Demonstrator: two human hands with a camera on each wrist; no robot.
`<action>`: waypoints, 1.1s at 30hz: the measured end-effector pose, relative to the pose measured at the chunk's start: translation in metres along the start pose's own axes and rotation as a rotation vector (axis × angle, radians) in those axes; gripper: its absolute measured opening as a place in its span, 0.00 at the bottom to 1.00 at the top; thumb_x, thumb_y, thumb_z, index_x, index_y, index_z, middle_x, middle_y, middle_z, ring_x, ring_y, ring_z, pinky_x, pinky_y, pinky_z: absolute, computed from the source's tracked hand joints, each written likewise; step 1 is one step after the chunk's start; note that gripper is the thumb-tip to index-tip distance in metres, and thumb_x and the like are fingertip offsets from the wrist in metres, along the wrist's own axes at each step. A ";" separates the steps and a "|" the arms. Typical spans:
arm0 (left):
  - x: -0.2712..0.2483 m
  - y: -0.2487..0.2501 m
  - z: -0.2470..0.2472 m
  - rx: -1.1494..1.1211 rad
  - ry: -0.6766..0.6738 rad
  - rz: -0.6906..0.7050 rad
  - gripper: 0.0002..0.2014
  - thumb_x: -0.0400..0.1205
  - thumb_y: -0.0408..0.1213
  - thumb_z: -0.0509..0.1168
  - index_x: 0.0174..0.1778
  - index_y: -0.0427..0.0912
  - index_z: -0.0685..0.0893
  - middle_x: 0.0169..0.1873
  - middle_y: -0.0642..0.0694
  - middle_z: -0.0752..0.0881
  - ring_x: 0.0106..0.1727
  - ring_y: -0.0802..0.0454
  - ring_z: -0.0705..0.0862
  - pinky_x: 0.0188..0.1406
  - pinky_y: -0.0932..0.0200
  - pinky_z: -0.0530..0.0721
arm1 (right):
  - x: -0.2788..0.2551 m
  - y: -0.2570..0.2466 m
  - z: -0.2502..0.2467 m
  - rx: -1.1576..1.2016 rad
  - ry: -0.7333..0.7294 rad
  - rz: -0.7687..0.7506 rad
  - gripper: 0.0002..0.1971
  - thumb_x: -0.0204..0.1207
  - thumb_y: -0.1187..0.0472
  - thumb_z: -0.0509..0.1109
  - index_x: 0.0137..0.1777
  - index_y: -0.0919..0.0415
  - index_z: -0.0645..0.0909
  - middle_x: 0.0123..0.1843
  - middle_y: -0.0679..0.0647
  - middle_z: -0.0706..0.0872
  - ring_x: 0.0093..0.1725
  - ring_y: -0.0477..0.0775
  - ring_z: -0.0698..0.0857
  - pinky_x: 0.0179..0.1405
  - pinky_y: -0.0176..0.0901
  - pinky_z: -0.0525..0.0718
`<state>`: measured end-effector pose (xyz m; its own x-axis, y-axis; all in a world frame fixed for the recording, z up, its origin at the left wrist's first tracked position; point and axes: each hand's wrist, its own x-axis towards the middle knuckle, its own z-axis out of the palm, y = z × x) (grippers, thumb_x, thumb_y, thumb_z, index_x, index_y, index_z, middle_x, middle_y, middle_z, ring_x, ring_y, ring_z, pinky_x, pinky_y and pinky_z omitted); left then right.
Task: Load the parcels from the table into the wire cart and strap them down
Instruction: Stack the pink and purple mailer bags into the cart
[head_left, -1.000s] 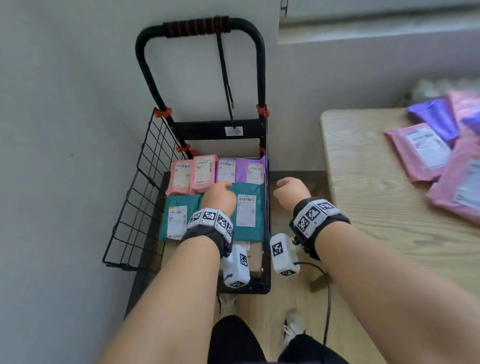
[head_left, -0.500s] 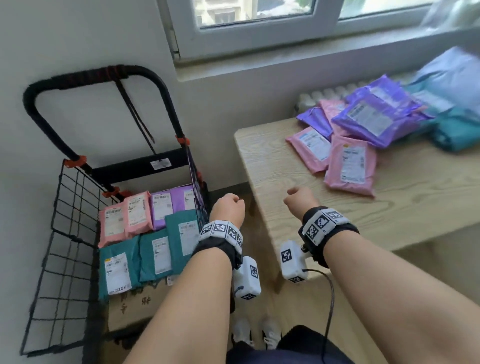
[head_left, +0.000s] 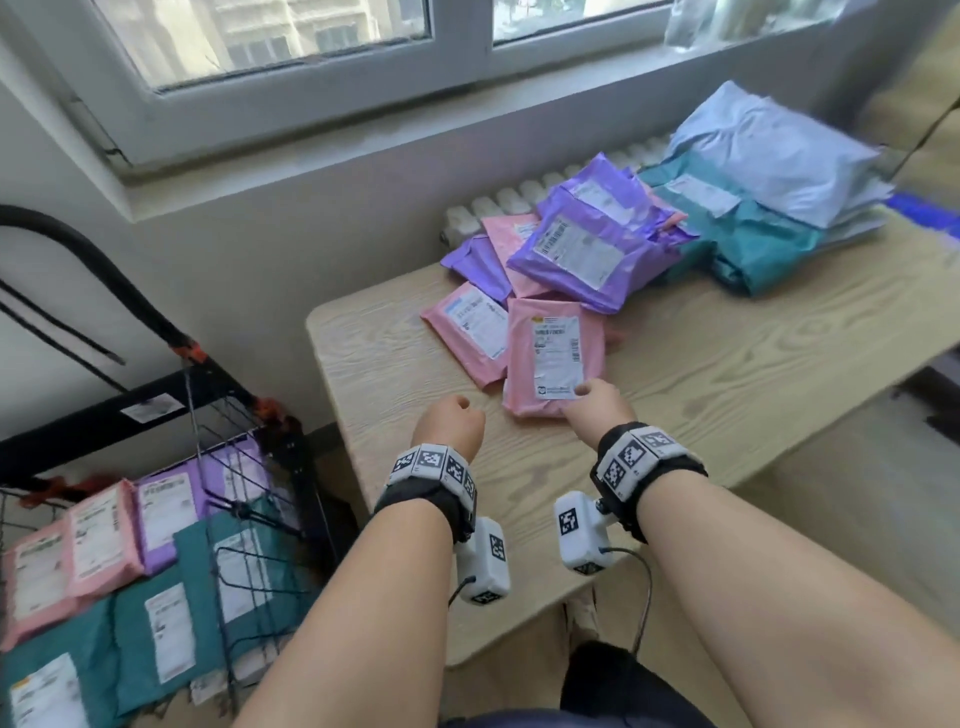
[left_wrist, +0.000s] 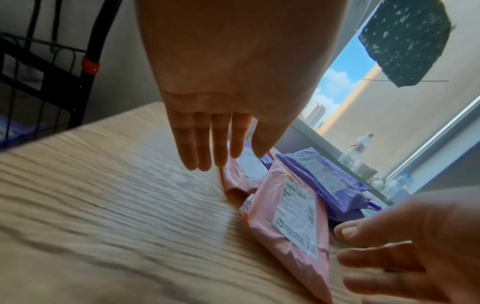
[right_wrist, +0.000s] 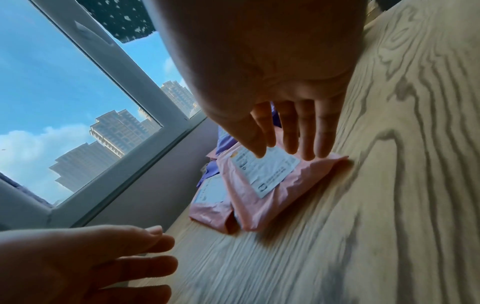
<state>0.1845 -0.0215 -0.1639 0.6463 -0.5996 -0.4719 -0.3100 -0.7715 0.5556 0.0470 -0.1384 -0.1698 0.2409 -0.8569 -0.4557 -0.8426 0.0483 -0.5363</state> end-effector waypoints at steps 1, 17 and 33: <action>0.007 0.010 0.008 -0.017 -0.001 -0.021 0.22 0.83 0.42 0.58 0.73 0.44 0.77 0.70 0.45 0.80 0.71 0.45 0.78 0.69 0.54 0.73 | 0.014 0.003 -0.006 -0.010 -0.016 -0.002 0.17 0.78 0.63 0.65 0.67 0.61 0.79 0.66 0.61 0.83 0.64 0.63 0.82 0.62 0.47 0.78; 0.038 0.066 0.084 -0.162 0.050 -0.180 0.23 0.78 0.28 0.57 0.69 0.42 0.76 0.64 0.38 0.83 0.64 0.38 0.82 0.65 0.47 0.79 | 0.117 0.027 -0.031 -0.161 -0.269 -0.035 0.17 0.77 0.62 0.66 0.64 0.66 0.79 0.62 0.64 0.85 0.60 0.65 0.84 0.54 0.48 0.79; -0.042 -0.002 0.033 -0.287 0.218 -0.216 0.16 0.75 0.26 0.62 0.55 0.43 0.87 0.51 0.44 0.89 0.51 0.43 0.85 0.48 0.56 0.81 | 0.029 -0.011 0.006 -0.045 -0.397 -0.142 0.05 0.68 0.66 0.65 0.42 0.61 0.81 0.43 0.60 0.88 0.44 0.63 0.89 0.51 0.61 0.89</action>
<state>0.1348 -0.0015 -0.1675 0.8171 -0.3481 -0.4595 0.0357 -0.7651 0.6429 0.0661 -0.1604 -0.1814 0.5158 -0.5884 -0.6227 -0.8057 -0.0860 -0.5860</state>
